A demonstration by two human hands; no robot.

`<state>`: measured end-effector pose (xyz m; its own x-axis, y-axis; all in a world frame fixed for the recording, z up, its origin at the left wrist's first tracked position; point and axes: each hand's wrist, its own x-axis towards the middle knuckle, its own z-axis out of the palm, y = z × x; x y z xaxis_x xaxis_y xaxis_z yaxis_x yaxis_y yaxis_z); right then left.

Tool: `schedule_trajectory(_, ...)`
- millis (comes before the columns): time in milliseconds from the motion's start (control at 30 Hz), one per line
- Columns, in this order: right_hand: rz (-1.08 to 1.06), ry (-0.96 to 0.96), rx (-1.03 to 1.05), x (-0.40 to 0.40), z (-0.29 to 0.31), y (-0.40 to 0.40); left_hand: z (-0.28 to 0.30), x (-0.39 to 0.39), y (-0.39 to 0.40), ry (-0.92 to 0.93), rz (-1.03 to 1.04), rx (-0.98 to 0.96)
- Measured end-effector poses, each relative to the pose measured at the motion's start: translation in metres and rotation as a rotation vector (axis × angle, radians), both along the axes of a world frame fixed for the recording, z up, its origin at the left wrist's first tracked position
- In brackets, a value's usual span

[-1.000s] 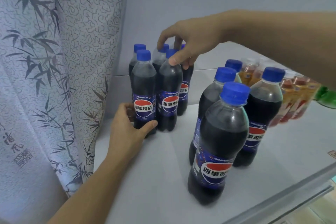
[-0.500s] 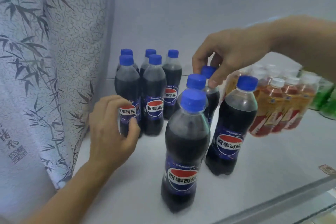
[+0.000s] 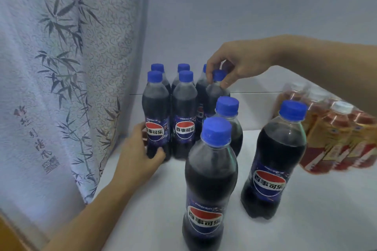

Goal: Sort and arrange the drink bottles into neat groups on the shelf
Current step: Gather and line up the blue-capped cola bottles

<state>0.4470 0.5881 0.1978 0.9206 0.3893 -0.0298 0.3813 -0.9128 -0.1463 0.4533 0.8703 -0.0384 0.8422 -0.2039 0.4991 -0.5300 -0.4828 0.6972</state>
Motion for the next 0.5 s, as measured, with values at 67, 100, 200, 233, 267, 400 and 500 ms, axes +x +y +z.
schedule_trajectory(67, 0.040, -0.006, 0.014, 0.003, -0.005, -0.001, 0.000, 0.001, 0.001, 0.008, -0.002, -0.014)
schedule_trajectory(100, 0.058, -0.016, 0.015, 0.004, -0.007, 0.000, 0.000, 0.001, 0.001, 0.007, -0.003, -0.022)
schedule_trajectory(200, 0.053, -0.053, 0.019, 0.002, -0.011, 0.001, 0.000, 0.002, 0.001, 0.009, 0.001, -0.029)
schedule_trajectory(233, 0.045, -0.070, 0.028, 0.001, -0.013, 0.001, -0.001, 0.003, 0.002, 0.012, 0.005, -0.024)
schedule_trajectory(267, 0.037, -0.080, 0.032, 0.000, -0.014, 0.000, -0.001, 0.003, 0.002, 0.016, 0.005, -0.021)
schedule_trajectory(400, -0.025, -0.095, 0.010, -0.012, -0.010, -0.002, -0.003, 0.004, 0.002, 0.026, -0.006, -0.005)
schedule_trajectory(500, 0.003, -0.241, 0.006, -0.037, 0.009, 0.006, -0.005, 0.006, 0.006, 0.068, -0.054, -0.014)
